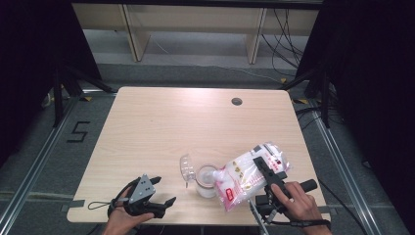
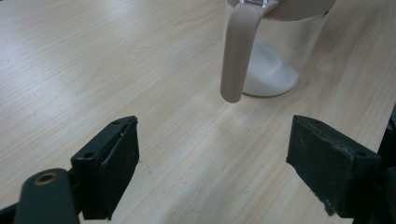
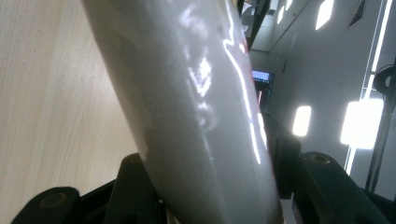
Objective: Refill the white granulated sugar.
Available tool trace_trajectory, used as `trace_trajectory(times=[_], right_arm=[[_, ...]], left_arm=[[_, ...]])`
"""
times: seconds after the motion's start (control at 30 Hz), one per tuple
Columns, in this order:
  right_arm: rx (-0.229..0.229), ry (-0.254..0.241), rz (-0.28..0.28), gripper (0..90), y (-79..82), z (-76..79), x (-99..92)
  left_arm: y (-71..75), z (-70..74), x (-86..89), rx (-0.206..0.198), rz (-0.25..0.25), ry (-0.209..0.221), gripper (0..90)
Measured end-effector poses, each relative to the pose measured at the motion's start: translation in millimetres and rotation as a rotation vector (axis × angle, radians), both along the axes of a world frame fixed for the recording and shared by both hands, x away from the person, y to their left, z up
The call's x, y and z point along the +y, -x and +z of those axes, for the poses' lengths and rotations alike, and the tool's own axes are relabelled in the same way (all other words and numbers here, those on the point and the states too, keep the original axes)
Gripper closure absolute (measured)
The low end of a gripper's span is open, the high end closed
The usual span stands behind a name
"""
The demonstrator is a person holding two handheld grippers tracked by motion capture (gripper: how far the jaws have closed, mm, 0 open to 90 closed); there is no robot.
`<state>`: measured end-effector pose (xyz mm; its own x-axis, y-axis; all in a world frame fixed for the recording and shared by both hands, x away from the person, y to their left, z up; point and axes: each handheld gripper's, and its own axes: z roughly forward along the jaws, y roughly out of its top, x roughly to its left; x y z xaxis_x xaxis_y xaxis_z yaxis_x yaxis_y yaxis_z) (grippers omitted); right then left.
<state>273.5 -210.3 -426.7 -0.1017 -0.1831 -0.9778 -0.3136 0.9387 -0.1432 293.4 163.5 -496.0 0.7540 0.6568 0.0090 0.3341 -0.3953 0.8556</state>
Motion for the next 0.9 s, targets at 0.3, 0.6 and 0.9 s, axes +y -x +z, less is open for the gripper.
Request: trace_trajectory(times=[0.3,0.6,0.9], right_arm=[[-0.039,0.029,0.024,57.7,-1.2,2.7,-1.1],[-0.014,0.032,0.010,57.8,1.8,3.5,4.6],[-0.018,0.002,0.008,57.9,-2.0,0.7,1.6]], left_arm=[[-0.1,0.9,0.5,-0.019,-0.011,-0.001,16.4],[1.0,0.2,-0.6,-0.007,0.002,0.015,16.4],[1.0,0.2,-0.6,-0.005,0.001,0.015,16.4]])
